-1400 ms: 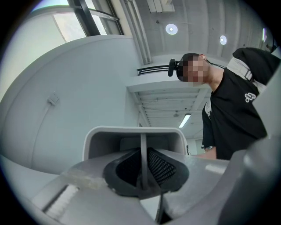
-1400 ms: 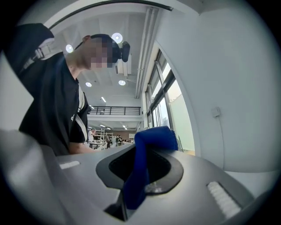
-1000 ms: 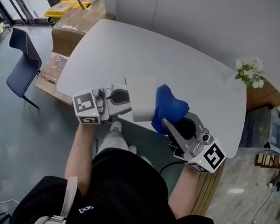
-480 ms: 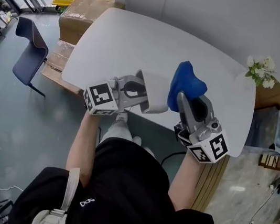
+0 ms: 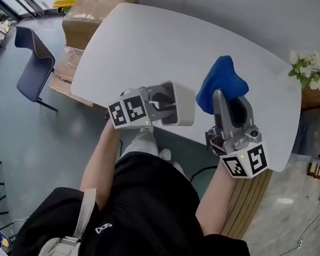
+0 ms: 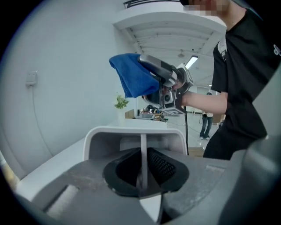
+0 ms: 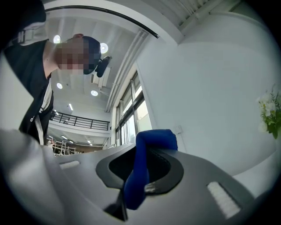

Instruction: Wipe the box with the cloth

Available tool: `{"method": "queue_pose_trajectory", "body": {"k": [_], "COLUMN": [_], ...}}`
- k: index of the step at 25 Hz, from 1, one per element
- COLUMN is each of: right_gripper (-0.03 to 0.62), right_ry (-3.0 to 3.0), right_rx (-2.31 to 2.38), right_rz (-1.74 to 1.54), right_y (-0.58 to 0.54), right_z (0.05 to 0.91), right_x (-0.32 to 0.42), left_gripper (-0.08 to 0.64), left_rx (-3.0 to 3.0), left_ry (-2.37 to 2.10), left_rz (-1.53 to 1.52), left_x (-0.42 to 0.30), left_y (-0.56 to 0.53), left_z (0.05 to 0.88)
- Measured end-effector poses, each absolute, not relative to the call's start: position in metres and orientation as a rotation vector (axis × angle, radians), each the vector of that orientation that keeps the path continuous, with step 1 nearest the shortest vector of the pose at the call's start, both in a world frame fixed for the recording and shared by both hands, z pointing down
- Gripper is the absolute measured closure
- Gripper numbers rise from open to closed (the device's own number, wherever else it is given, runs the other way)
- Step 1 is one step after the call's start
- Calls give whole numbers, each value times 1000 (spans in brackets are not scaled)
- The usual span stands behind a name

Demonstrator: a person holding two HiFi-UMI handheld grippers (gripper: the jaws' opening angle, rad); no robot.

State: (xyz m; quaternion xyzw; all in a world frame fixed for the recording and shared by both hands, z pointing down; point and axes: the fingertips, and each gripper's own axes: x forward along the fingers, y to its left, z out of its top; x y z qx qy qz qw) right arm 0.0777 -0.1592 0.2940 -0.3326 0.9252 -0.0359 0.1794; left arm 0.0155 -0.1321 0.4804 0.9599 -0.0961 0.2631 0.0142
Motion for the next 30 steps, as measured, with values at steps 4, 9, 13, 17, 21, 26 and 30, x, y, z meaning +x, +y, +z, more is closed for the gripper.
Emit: {"method": "queue_pose_trajectory", "body": {"k": [4,9,13,17,21,26,30], "right_gripper": [535,535,535,535,535,535,535], "right_ry": [2600,2587,2585,2587,2590,2601,2614], "right_rx": [-997,-1079,-1128,-1159,-1178,-1182,-1183], "right_rz": [-123,-152,-165,-174,-179,-178,-177], "right_y": [-173,-195,-214,-229,-240,-249,-249], "right_z": [302,312,319,324,327,328,326], "right_x": [83,86,88,84,79,68,57], "left_gripper": [509,511,511,509,511,511,511], "left_rx": [2940,2834,2771,2704,2639,2593,2552], "left_ry": [-235,-152,-91,-49,-14,25,27], "left_rz": [994,1223,1347,1479,1633,1792,1873], "left_x": [16,11,11,5,-4,-11,-15], "left_y": [-140,-150,-159,-166,-171,-176,-177], "left_z": [508,549,574,597,619,635,643]}}
